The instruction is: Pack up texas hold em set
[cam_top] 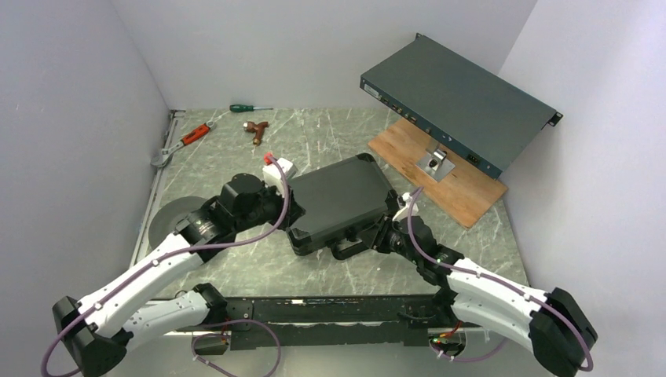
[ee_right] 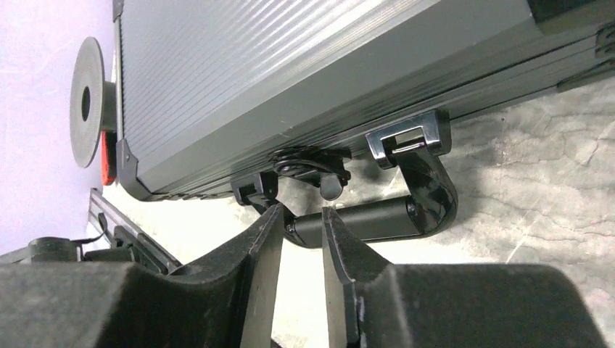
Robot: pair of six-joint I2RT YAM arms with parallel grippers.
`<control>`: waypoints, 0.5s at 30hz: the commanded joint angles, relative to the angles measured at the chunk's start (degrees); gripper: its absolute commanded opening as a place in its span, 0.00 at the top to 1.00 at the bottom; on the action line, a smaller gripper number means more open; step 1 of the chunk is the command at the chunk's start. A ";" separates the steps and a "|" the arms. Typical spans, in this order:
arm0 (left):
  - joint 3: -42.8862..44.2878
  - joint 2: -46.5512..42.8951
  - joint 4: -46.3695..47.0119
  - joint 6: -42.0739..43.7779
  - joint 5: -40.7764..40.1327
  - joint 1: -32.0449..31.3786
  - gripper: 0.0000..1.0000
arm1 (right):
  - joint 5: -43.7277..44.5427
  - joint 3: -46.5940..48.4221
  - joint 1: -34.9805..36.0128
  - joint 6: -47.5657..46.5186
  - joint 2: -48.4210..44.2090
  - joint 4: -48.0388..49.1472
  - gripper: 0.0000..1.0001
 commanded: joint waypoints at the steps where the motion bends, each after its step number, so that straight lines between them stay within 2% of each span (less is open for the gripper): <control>1: 4.94 -3.72 -5.26 4.83 -6.72 -0.22 0.76 | -0.47 3.53 0.10 -5.05 -5.19 -5.44 0.68; 4: 6.73 -6.67 -8.74 7.51 -10.67 -0.22 0.71 | -1.34 5.52 0.17 -8.30 -8.40 -8.49 0.62; 10: 4.31 -13.36 -10.88 13.88 -22.89 -0.14 0.43 | -6.14 9.24 0.26 -14.43 -14.47 -9.30 0.44; 15: 1.94 -17.46 -12.97 17.29 -33.38 -0.05 0.27 | -8.72 13.18 0.25 -18.14 -15.83 -11.32 0.30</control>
